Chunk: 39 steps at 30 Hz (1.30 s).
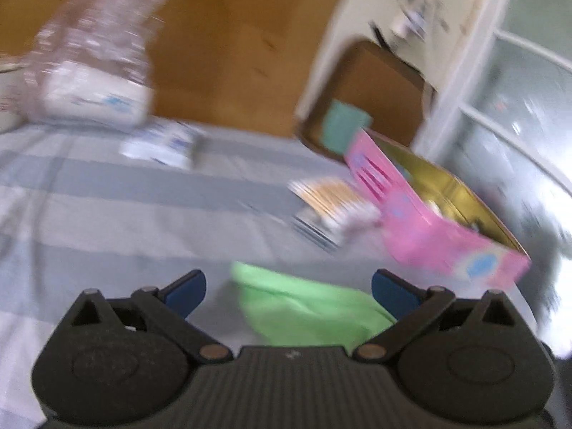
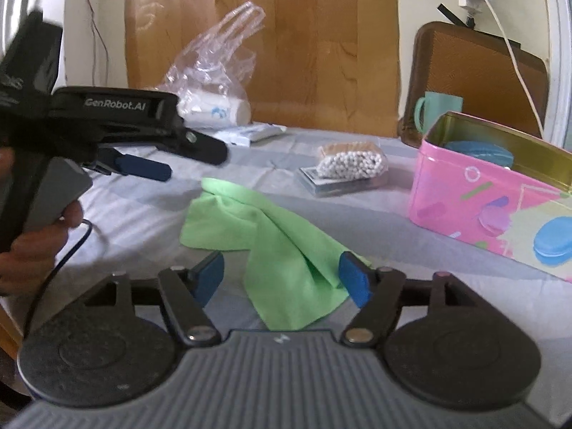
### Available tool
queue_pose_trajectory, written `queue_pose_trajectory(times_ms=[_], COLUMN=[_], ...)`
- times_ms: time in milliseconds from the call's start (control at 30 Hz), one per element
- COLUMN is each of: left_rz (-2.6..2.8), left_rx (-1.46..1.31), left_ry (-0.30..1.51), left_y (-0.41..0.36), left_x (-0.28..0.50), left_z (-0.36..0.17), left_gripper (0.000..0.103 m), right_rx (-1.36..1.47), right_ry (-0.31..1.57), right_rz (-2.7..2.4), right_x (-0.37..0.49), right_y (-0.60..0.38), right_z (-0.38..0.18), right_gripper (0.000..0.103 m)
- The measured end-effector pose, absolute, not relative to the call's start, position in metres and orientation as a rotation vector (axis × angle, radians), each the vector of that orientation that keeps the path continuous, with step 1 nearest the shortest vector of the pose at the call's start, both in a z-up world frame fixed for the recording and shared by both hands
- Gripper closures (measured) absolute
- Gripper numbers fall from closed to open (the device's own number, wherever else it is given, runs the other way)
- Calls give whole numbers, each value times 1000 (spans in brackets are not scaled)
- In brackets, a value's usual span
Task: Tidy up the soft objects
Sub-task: 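Carry the green cloth with the right tool while the left tool grasps it too, then lower the green cloth into the pink tin and open both tools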
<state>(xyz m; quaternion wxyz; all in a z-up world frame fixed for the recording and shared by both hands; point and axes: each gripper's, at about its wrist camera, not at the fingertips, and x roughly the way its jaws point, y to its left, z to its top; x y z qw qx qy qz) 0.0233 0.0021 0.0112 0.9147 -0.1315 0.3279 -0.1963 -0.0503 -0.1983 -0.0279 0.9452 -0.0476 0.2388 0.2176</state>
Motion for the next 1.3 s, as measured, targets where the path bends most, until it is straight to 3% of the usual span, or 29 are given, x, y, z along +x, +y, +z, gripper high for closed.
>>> queue_pose_trajectory(times_ms=[67, 100, 167, 200, 233, 267, 600, 900, 933, 967, 1000, 1033, 1067, 1133, 1200, 1233, 1300], left_rz=[-443, -448, -449, -463, -501, -542, -691, -784, -779, -759, -728, -675, -633, -574, -574, -569, -525], left_rx=[-237, -222, -159, -154, -178, -214, -141, -89, -80, -58, -33, 2, 31, 38, -30, -46, -58], left_ry=[716, 730, 712, 711, 723, 735, 530, 487, 489, 486, 480, 476, 491, 539, 541, 527, 498], left_y=[-20, -29, -43, -46, -47, -47, -104, -202, -215, -228, -237, -250, -259, -260, -244, -237, -220], left_x=[25, 27, 25, 24, 25, 27, 26, 69, 78, 85, 89, 97, 105, 116, 116, 114, 108], left_z=[5, 1, 1, 3, 5, 8, 79, 110, 109, 107, 103, 98, 92, 84, 81, 80, 80], left_gripper=[2, 3, 21, 30, 45, 47, 41, 38, 30, 14, 7, 5, 5, 8, 7, 6, 5], right_rx=[-80, -73, -79, -81, -71, -52, -70, -7, -3, 1, 1, -6, -30, -9, 72, 92, 98], right_ry=[508, 508, 492, 492, 494, 488, 154, 74, 80, 87, 96, 109, 166, 266, 234, 208, 179], right_rz=[434, 433, 428, 428, 432, 437, 306, 50, 26, -10, -45, -81, -128, -197, -198, -195, -223], right_x=[-45, -44, -42, -41, -39, -40, -66, -26, -19, -10, 2, 13, 33, 54, 47, 41, 29], right_y=[-199, -199, -197, -197, -198, -200, -222, -301, -309, -319, -327, -332, -338, -353, -366, -370, -371], right_z=[-30, -31, -31, -29, -28, -27, 3, 21, 21, 19, 17, 14, 10, 3, 2, 1, -3], right_gripper=[33, 41, 95, 97, 97, 97, 97, 97, 96, 93, 93, 86, 71, 67, 60, 51, 50])
